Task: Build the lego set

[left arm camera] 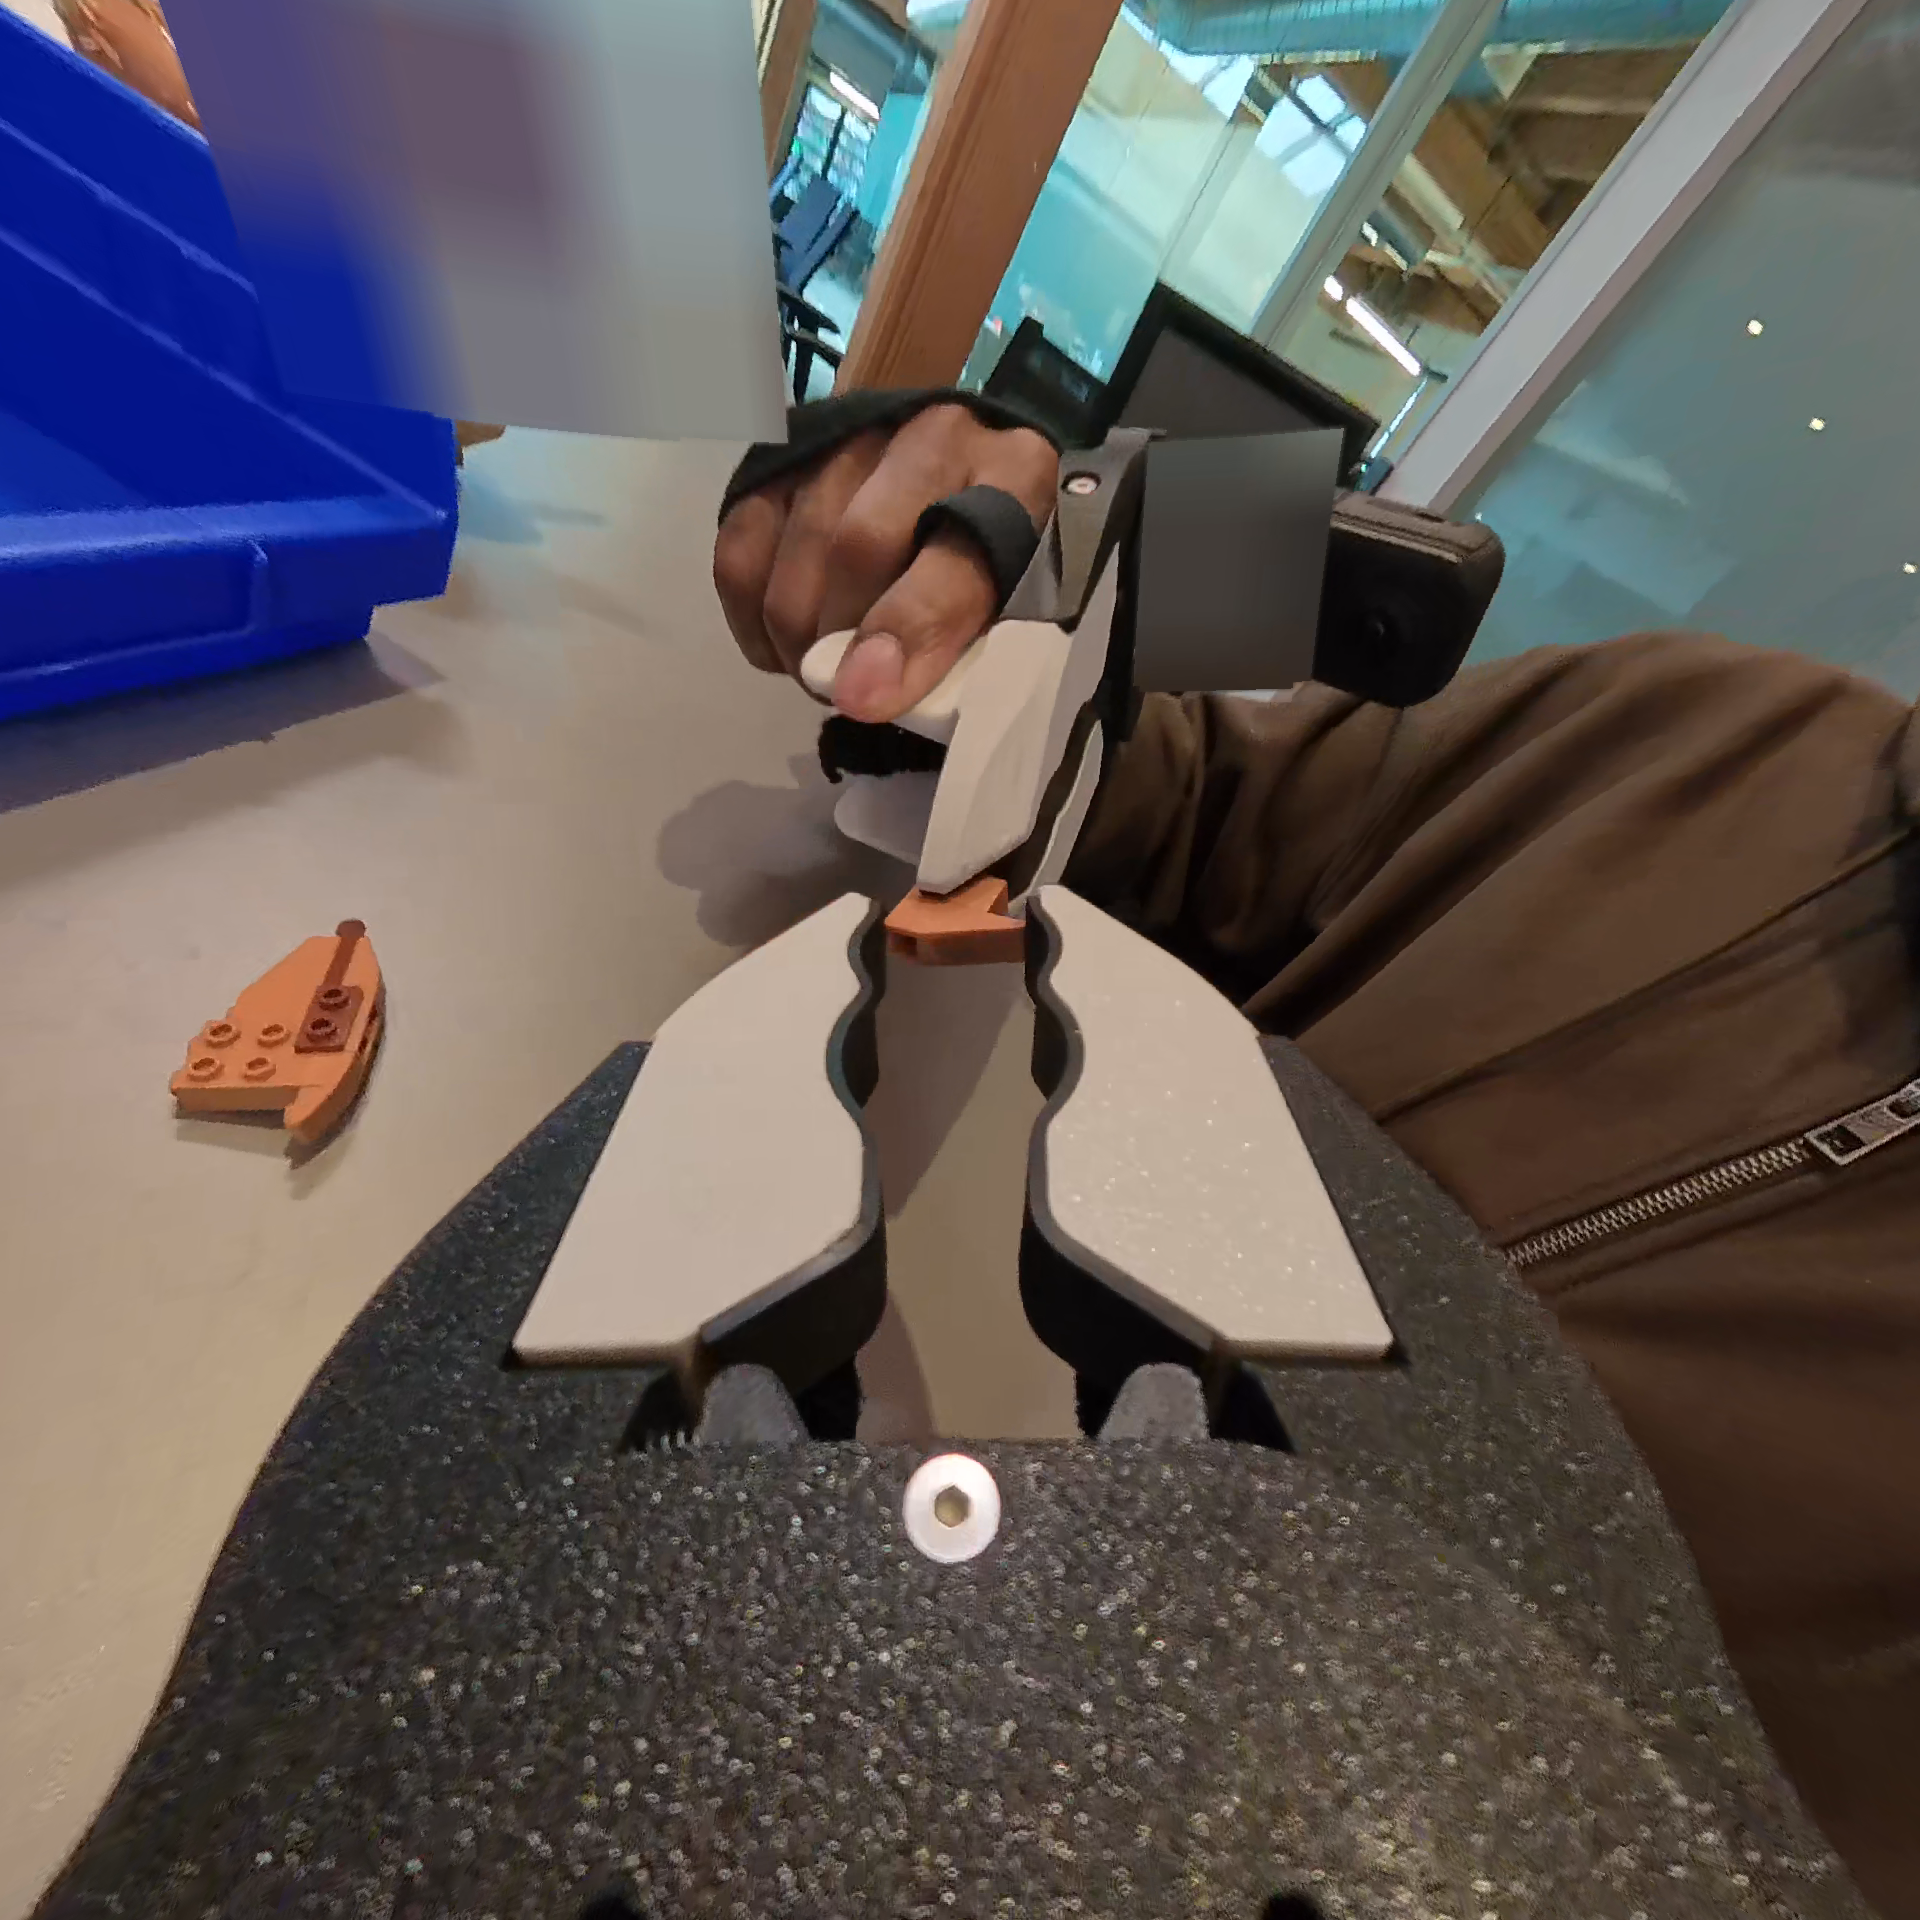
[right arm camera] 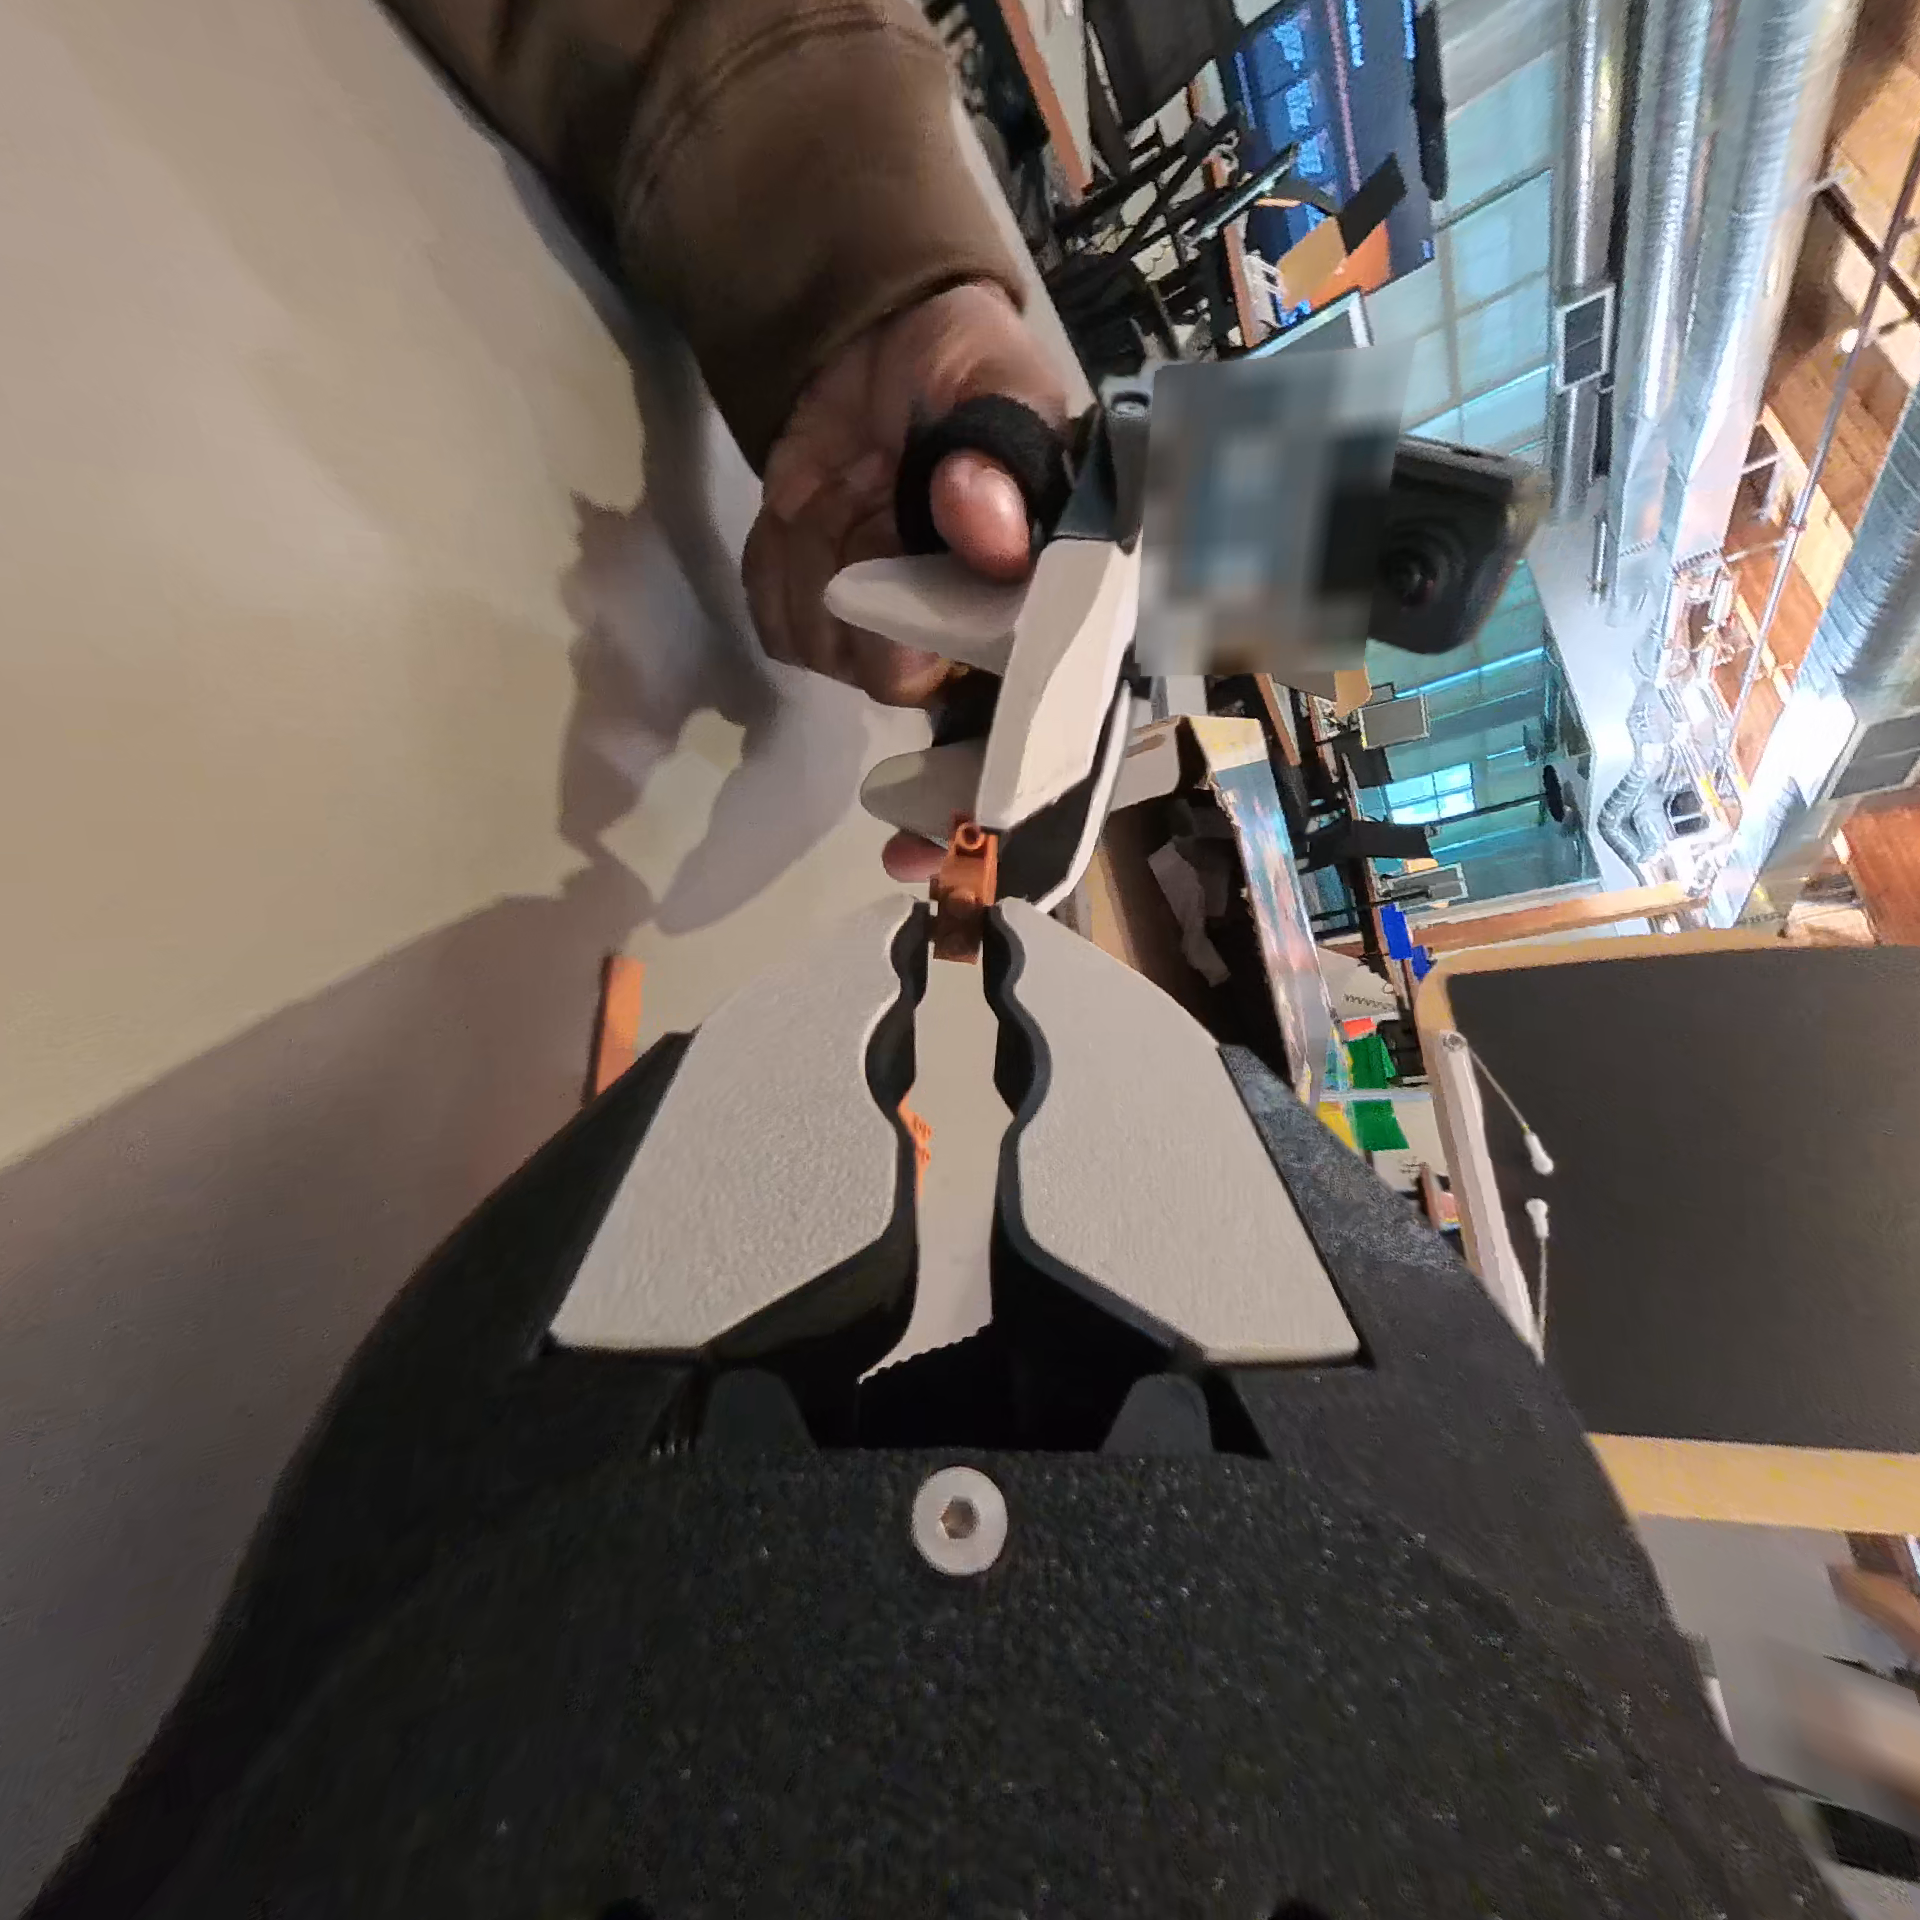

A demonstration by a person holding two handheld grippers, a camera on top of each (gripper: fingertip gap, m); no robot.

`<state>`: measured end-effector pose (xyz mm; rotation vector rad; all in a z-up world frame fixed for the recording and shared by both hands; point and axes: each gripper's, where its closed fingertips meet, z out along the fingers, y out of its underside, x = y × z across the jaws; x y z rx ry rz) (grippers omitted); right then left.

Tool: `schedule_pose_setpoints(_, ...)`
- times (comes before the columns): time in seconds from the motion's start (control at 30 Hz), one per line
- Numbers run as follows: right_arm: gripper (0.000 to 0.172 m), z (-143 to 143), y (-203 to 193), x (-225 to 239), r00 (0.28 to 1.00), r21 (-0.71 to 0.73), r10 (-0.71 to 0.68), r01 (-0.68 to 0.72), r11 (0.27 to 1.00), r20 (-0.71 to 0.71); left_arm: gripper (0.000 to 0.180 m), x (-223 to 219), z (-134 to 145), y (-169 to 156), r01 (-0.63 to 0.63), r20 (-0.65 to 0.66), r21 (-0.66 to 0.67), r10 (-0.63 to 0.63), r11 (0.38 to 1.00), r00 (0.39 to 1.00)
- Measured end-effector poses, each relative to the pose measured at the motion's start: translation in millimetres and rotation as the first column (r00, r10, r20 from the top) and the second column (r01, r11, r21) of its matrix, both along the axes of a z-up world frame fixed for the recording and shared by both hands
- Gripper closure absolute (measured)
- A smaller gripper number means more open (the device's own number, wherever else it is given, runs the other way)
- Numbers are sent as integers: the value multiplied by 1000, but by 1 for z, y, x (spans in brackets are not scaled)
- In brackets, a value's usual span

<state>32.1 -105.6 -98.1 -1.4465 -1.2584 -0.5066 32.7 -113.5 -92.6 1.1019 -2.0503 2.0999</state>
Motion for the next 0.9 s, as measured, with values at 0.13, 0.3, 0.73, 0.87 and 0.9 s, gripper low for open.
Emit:
schedule_pose_setpoints(0.13,162,5,2,2,995,-15,-4,3,1000,-97,155,3,6,2,-20,23,-38,21,999,1000)
schedule_pose_setpoints(0.3,162,5,4,-2,975,-67,13,-28,997,-220,156,5,16,1,-38,64,-85,43,996,997)
schedule_pose_setpoints(0.73,162,12,10,7,657,-369,-156,-200,907,-738,154,1,16,11,-103,248,96,76,990,966)
schedule_pose_setpoints(0.87,163,8,11,9,570,-433,-228,-252,866,-789,158,5,5,9,-110,220,135,79,985,972)
schedule_pose_setpoints(0.9,162,7,12,9,553,-447,-246,-263,855,-796,159,6,4,10,-120,217,141,87,983,972)
